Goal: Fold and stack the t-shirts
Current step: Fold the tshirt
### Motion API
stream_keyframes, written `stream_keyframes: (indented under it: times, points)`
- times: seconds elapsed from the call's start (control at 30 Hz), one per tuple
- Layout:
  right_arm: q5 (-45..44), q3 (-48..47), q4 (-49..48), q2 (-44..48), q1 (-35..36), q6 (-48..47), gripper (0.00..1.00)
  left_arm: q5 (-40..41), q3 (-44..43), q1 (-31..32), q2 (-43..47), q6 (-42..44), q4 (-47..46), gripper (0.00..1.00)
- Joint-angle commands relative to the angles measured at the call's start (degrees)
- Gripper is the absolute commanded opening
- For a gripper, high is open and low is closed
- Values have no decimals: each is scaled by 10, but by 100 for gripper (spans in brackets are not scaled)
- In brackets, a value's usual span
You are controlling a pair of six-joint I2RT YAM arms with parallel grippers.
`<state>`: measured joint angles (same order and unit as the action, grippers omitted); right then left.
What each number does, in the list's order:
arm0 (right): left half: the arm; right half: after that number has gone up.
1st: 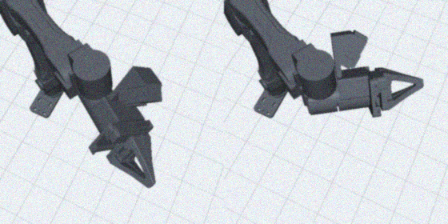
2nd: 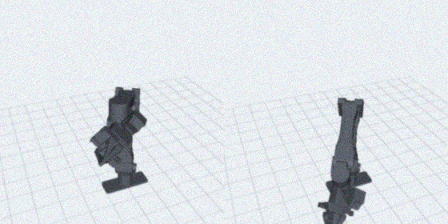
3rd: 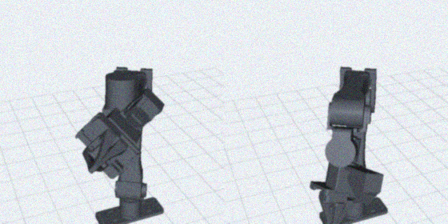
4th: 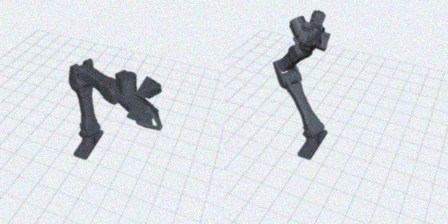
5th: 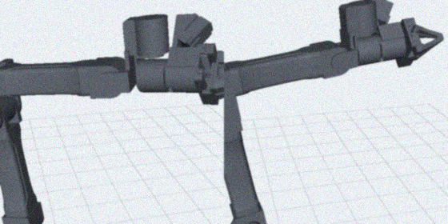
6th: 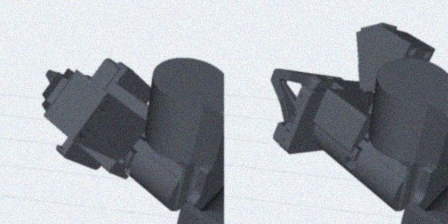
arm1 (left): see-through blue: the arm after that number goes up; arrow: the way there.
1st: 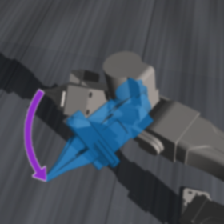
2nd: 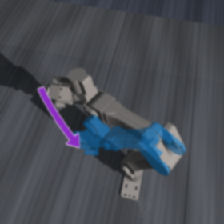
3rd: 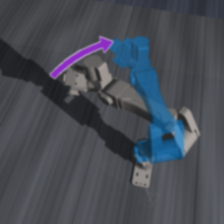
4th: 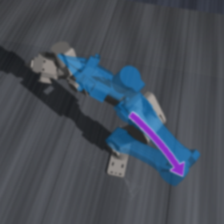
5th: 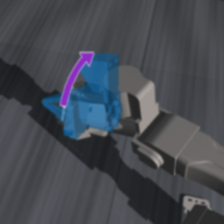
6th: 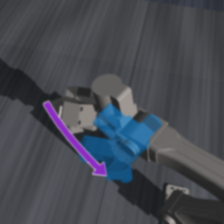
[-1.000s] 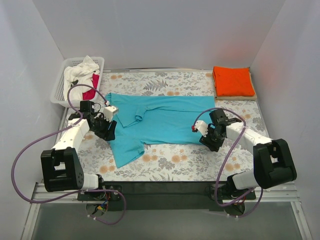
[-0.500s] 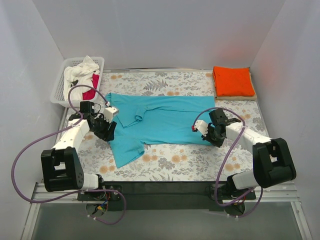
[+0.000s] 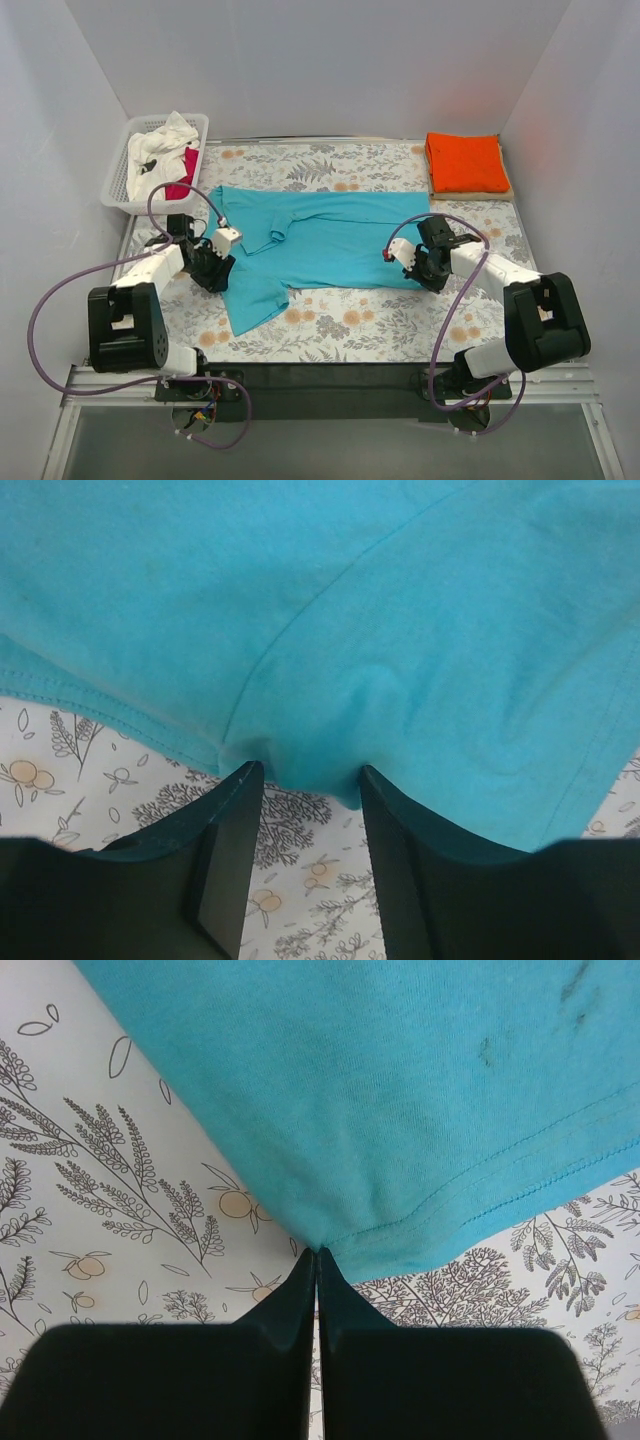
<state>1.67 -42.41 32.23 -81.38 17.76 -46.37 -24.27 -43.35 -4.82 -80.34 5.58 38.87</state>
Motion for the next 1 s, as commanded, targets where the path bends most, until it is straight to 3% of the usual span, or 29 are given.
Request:
stream_keyframes:
  times: [0.0,0.17,0.33,0.6,0.97]
  points:
    - [5,-19,5,-8,2,1,1,12,6,-4,-21,8,-53,40]
    - [2,-21,10,-4,1,1,1,12,19,-5,-5,43,-18,14]
    - [8,-23,23,12,1,1,1,-7,34,-4,62,71,44,0]
    - [17,-30,69,74,1,-4,1,-28,-2,-6,125,55,136,0]
    - [30,-153,71,-1,-55,-40,1,-101,-202,-66,-18,-14,136,0]
